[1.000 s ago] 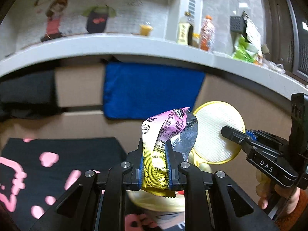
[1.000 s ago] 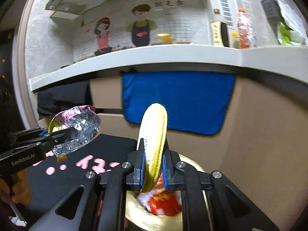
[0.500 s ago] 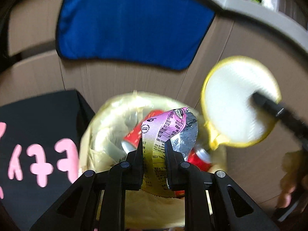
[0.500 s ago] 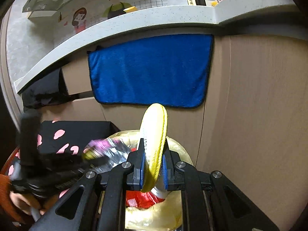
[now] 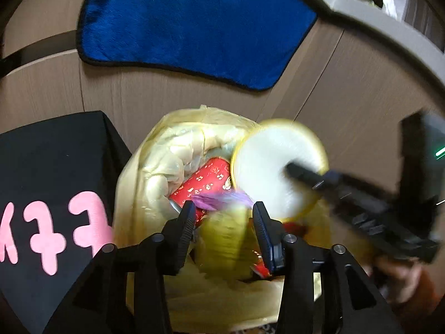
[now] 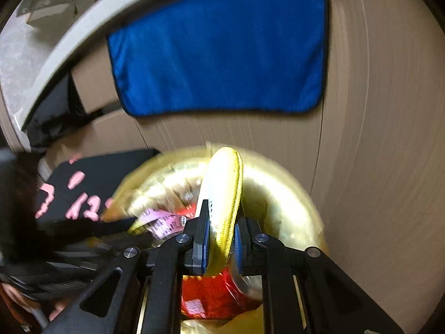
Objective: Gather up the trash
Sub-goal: 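Open both tools to drop the lid and packet into the trash bag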
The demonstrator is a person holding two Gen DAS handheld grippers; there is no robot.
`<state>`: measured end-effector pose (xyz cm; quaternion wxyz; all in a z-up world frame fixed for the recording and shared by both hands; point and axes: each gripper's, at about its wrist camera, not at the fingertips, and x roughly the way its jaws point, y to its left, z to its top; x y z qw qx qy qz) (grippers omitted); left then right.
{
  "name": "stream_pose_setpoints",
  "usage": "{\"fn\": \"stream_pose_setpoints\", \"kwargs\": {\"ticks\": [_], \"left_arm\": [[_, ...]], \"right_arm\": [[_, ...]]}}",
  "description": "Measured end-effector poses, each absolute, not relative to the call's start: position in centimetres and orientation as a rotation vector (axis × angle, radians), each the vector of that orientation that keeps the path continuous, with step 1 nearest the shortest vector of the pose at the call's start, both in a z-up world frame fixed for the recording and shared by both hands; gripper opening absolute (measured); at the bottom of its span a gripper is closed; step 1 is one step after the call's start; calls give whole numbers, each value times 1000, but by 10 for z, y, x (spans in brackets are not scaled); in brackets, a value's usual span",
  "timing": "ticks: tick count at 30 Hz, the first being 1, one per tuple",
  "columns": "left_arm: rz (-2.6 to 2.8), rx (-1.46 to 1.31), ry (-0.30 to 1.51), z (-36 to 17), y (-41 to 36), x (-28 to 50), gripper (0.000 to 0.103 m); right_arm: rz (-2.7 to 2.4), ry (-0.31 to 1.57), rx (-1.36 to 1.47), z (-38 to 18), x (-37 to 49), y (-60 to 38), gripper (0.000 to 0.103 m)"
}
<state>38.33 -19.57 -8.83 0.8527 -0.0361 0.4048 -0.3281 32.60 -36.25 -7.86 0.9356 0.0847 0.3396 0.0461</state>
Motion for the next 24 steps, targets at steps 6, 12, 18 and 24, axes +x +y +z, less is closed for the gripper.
{"fn": "stream_pose_setpoints", "kwargs": {"ticks": [6,12,18,24], "left_arm": [[-679,-150,816,-64,-168,375,44],[-591,-126,763,-49,-147,357,44],[-519,-87,779,-44,-125,330,44],[-418,-78,763,-38,-93,293,47]], "right_arm": [[82,776,162,-109,331,-356,13],[75,802,148,-112,325,-345,18],[52,767,178,-91,307,-338,42],[24,694,175,-58,264,-327,50]]}}
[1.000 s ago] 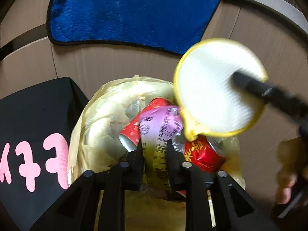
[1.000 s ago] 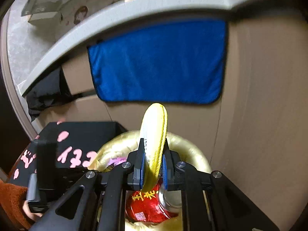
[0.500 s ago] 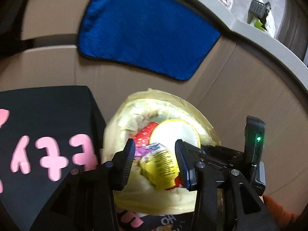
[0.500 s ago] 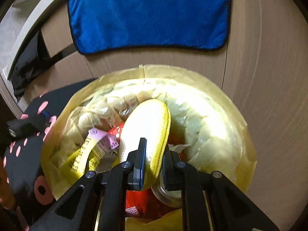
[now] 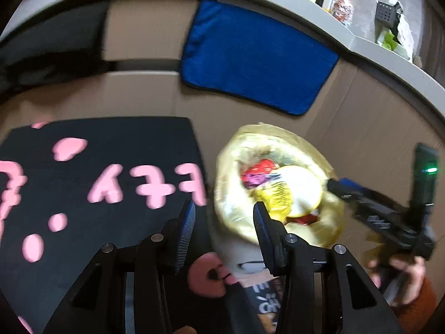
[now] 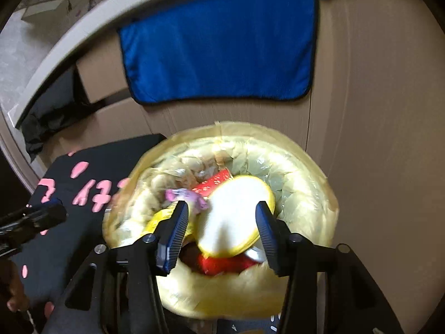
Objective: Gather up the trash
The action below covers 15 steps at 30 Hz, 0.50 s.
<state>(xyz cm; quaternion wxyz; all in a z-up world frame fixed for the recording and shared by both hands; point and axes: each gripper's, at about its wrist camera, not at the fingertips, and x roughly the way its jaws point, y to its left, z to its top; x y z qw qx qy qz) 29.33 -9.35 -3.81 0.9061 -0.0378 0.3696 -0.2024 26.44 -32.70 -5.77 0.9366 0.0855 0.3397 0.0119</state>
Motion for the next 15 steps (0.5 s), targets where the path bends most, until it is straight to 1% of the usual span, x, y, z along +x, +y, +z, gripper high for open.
{"fn": "stream_pose_setpoints", "kwargs": {"ticks": [4,10,15], "left_arm": [[-344,-40,698,-27,-77,255,49],[-274,-13,613,-10,-53,189,49],[-246,-6,554,0,-36,135,49]], "right_arm": [[51,647,210,-33,227,-315,62],[97,630,241,-9,167,-283,69],[89,579,167,3,112,-248,70]]}}
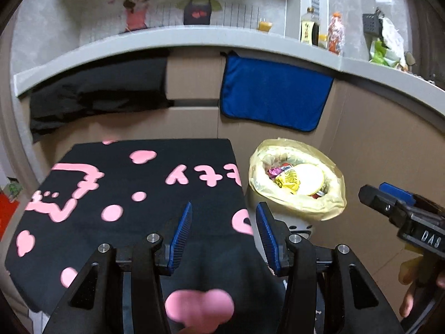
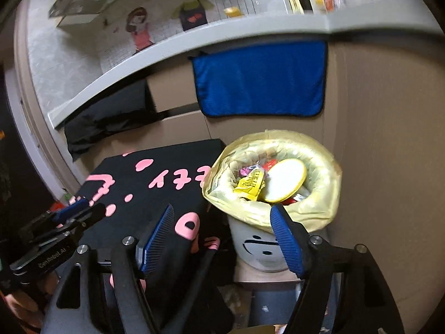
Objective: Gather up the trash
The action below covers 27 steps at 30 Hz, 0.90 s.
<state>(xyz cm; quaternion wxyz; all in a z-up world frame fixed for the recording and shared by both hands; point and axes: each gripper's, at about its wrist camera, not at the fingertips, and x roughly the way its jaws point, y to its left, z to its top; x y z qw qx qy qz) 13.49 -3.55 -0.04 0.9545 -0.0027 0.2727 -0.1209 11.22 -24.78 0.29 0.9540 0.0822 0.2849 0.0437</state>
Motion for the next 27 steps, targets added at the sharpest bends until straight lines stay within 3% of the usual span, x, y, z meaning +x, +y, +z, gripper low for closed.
{"fn": "stream_pose_setpoints", "kwargs": {"ticks": [5,11,27], "left_arm": [[-204,8,486,10,-19,88,49],[-173,-15,453,19,2,54,49],[-119,-30,405,23,21,22,49]], "right_arm": [[31,502,32,9,60,-211,70],[66,510,97,6,32,-196,70],[60,470,57,9,-1,-172,70]]}}
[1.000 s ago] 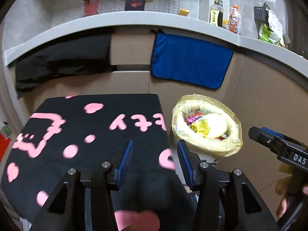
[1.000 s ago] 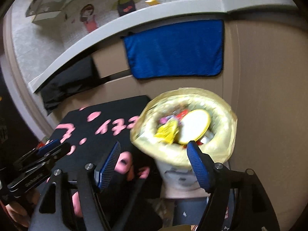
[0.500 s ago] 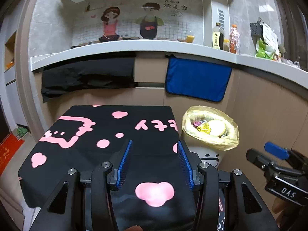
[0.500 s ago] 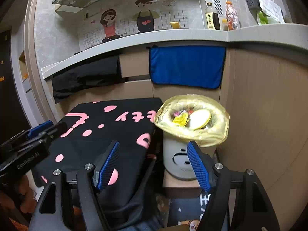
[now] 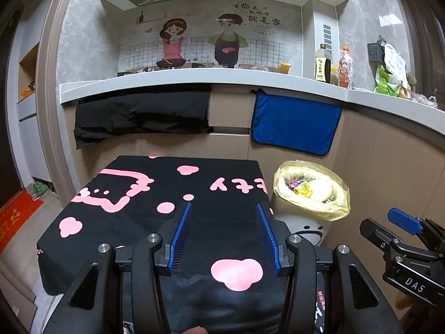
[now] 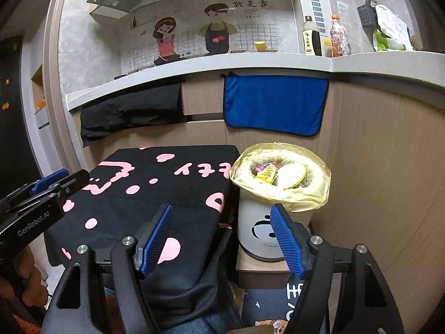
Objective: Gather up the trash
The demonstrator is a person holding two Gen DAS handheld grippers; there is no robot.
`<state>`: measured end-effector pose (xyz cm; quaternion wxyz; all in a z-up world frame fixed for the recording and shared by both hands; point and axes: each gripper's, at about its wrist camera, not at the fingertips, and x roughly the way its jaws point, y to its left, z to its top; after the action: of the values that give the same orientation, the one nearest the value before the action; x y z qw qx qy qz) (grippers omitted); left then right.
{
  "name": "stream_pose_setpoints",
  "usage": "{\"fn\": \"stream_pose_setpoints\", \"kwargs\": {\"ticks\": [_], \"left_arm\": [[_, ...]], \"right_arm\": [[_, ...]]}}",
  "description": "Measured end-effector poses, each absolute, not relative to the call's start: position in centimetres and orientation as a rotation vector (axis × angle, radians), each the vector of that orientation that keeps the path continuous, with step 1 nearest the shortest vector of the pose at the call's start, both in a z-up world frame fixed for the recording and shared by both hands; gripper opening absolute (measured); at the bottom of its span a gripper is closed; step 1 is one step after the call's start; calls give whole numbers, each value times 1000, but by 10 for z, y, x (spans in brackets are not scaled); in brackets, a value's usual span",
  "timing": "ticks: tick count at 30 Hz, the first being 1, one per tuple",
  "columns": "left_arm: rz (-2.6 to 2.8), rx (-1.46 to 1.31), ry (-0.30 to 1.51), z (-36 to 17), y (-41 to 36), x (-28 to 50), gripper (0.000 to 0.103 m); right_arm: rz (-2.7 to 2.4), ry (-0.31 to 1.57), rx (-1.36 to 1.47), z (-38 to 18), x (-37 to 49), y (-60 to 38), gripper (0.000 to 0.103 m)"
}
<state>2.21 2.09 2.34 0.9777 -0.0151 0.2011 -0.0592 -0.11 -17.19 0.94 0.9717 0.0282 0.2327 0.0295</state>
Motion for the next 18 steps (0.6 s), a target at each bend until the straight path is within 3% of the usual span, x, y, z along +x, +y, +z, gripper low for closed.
{"fn": "stream_pose_setpoints", "kwargs": {"ticks": [18], "left_arm": [[-131,-9,380,29,19,11,49]], "right_arm": [[63,466,56,10,-4,-173,70]]}}
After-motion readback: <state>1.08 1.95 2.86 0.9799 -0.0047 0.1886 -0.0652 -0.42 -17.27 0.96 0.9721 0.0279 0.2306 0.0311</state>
